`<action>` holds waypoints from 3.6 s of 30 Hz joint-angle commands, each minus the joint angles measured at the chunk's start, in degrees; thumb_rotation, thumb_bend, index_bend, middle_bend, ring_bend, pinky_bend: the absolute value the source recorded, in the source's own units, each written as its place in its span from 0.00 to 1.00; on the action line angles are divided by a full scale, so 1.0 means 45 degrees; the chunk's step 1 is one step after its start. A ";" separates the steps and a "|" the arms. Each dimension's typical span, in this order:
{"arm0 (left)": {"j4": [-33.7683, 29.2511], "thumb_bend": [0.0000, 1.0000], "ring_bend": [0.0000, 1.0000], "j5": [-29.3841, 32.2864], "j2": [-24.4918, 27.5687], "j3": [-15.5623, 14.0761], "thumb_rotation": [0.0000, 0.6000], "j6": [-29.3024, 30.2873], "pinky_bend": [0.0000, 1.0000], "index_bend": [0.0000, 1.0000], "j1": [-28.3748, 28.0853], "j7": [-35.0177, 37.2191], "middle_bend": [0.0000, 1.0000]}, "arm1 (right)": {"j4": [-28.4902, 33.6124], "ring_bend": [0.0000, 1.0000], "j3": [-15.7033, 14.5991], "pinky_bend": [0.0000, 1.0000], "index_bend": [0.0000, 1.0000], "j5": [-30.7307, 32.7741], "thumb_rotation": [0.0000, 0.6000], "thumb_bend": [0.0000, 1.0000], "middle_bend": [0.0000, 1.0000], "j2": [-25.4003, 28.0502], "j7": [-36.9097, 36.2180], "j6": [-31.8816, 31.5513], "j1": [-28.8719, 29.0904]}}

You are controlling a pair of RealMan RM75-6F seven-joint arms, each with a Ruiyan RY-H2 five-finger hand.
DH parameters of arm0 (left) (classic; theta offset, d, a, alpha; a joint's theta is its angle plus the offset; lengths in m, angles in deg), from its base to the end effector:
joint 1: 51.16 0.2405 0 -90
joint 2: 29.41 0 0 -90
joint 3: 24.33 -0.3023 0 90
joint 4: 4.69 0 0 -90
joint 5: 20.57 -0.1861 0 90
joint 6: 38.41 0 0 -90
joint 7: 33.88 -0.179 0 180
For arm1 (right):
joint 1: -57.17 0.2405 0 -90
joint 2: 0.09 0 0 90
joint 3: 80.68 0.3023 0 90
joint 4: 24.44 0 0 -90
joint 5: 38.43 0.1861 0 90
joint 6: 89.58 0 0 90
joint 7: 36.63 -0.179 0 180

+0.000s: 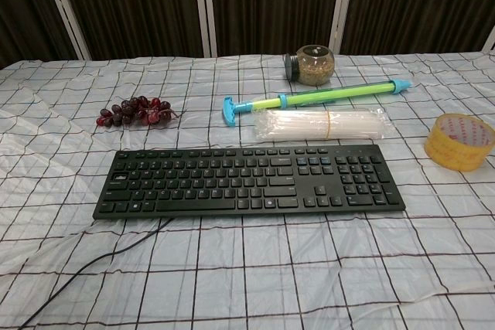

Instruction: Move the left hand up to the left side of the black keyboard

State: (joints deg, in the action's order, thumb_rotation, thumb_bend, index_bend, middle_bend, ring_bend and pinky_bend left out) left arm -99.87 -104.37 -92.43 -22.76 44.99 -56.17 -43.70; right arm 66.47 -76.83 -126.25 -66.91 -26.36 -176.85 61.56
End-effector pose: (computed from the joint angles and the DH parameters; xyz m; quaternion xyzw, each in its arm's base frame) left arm -0.3444 0.2133 0.1973 -0.6218 -0.3671 -0.3258 0.6103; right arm -0.3374 -0.2178 0.1934 0.6178 -0.3199 0.3617 0.6206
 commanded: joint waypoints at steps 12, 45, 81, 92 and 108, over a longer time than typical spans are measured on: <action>-0.0048 0.12 0.00 -0.0115 0.0035 -0.0079 1.00 -0.0023 0.00 0.00 -0.0010 -0.0157 0.00 | 0.0363 0.00 0.0085 0.00 0.03 0.0606 1.00 0.03 0.00 0.0077 0.0272 0.0311 -0.0049; -0.5267 0.52 0.81 0.2583 0.2291 -0.1473 1.00 -0.6904 0.58 0.00 -0.3353 -0.6348 0.94 | 0.0679 0.00 0.0188 0.00 0.04 0.1155 1.00 0.03 0.00 0.0101 -0.0157 0.0681 -0.0017; -0.5370 0.52 0.81 1.1783 -0.2056 -0.0964 1.00 -0.5007 0.58 0.00 -0.8397 -1.1468 0.94 | 0.0790 0.00 0.0217 0.00 0.04 0.1296 1.00 0.03 0.00 0.0186 -0.0639 0.0816 0.0003; -0.4953 0.52 0.81 1.2871 -0.2696 -0.1116 1.00 -0.4596 0.58 0.00 -0.9249 -1.1482 0.94 | 0.0787 0.00 0.0221 0.00 0.04 0.1262 1.00 0.03 0.00 0.0184 -0.0688 0.0781 0.0003; -0.4515 0.52 0.81 1.3496 -0.3159 -0.1641 1.00 -0.4611 0.58 0.00 -0.9774 -1.0940 0.94 | 0.0771 0.00 0.0214 0.00 0.04 0.1225 1.00 0.03 0.00 0.0165 -0.0779 0.0752 -0.0003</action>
State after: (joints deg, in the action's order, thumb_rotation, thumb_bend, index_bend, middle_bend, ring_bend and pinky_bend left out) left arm -120.25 -43.72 -106.60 -30.06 24.23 -100.10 -93.08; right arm 69.95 -75.87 -120.74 -66.17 -29.87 -173.47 61.55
